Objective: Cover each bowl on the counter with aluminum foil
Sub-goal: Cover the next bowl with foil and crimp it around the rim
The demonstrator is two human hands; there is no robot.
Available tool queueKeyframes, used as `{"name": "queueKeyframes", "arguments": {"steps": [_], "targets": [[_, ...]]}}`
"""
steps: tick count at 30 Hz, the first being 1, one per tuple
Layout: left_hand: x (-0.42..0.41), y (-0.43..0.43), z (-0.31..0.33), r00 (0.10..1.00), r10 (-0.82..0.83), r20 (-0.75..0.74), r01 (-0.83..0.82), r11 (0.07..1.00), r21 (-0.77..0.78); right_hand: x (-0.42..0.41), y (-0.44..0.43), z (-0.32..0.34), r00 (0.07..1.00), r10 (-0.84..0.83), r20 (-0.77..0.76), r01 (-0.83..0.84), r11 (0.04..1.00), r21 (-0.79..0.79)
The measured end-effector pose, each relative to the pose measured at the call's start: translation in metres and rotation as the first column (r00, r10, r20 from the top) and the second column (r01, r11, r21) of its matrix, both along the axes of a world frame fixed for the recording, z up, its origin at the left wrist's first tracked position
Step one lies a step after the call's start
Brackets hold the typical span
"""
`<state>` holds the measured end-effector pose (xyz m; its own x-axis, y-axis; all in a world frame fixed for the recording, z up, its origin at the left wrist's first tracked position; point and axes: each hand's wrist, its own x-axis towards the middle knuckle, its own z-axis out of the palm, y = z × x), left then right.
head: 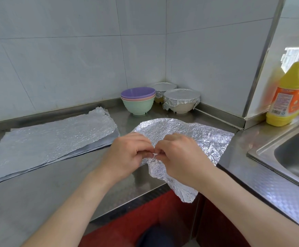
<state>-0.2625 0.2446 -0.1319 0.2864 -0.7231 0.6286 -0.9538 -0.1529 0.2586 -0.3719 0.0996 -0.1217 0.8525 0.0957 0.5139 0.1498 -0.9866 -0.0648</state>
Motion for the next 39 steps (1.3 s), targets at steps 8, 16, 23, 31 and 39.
{"name": "queueKeyframes", "arguments": {"steps": [8, 16, 23, 31, 39], "targets": [[0.009, 0.021, 0.018, 0.939, 0.181, -0.292, -0.164, 0.983, 0.082, -0.014, -0.020, 0.035, 0.978, 0.054, -0.200, 0.023, 0.931, 0.364], [-0.011, 0.012, 0.022, 0.945, 0.077, -0.318, -0.046, 0.993, 0.106, -0.007, -0.020, 0.024, 0.967, 0.105, -0.232, -0.023, 0.943, 0.331], [-0.006, 0.012, 0.011, 0.976, 0.019, -0.218, -0.015, 1.000, 0.020, -0.005, -0.016, 0.016, 0.983, 0.099, -0.153, -0.061, 0.969, 0.239], [0.000, 0.006, -0.003, 1.000, 0.000, 0.027, 0.000, 1.000, 0.010, -0.004, -0.005, 0.005, 0.999, 0.030, -0.041, -0.032, 0.999, -0.037], [0.004, 0.009, -0.001, 1.000, -0.003, -0.013, 0.003, 1.000, 0.020, 0.000, 0.014, -0.004, 0.992, -0.124, 0.012, 0.125, 0.990, -0.069]]}}
